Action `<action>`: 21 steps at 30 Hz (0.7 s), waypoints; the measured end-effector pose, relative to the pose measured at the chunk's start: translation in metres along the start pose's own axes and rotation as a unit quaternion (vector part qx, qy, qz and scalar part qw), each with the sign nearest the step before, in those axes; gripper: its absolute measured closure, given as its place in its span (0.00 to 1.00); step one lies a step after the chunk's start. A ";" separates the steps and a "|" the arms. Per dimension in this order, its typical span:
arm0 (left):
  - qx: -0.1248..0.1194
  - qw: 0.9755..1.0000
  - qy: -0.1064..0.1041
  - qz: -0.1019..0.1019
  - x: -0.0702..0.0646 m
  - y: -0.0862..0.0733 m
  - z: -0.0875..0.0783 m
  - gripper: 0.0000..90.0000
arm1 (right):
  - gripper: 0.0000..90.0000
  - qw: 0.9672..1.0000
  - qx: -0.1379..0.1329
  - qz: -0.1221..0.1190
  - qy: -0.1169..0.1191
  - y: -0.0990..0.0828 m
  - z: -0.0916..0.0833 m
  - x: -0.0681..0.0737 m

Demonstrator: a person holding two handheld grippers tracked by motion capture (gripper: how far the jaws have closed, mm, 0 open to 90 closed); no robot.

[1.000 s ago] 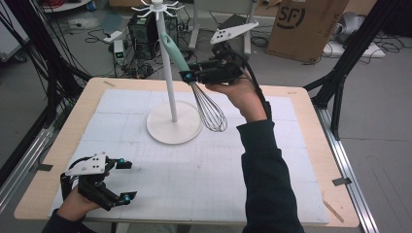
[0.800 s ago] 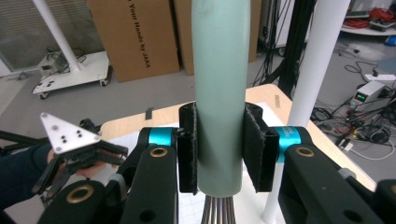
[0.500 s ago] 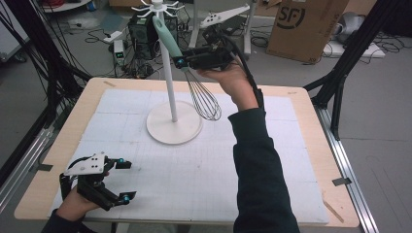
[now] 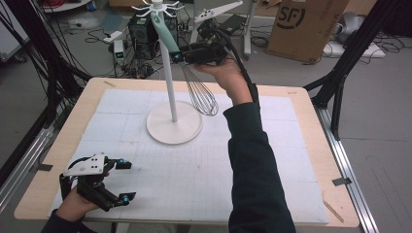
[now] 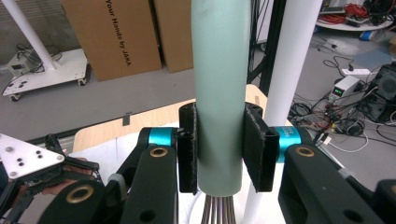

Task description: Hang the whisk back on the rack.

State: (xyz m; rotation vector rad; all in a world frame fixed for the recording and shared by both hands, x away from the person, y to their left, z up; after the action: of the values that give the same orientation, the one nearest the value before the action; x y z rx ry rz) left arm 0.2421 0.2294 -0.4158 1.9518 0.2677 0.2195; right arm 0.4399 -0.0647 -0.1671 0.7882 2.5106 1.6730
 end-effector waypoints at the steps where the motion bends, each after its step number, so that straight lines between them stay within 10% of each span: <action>1: 0.001 1.000 0.000 0.001 0.000 0.000 0.000 0.02 | 0.77 1.000 0.000 -0.001 0.001 0.000 0.000 -0.001; 21: 0.001 1.000 -0.002 -0.001 -0.001 0.000 0.000 0.02 | 0.75 1.000 0.008 -0.001 -0.015 -0.004 0.011 -0.008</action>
State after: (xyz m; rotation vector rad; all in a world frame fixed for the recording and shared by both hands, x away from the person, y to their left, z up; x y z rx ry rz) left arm 0.2410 0.2287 -0.4161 1.9531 0.2666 0.2141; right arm 0.4485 -0.0601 -0.1777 0.8048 2.5080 1.6291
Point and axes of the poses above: each handheld gripper's, and its own axes: z roughly forward along the jaws, y roughly out of its top, x roughly to its left, the point moved 2 cm from there along z, roughly forward along the jaws, and after that the axes turned 12 degrees about z, right-handed, at the moved point
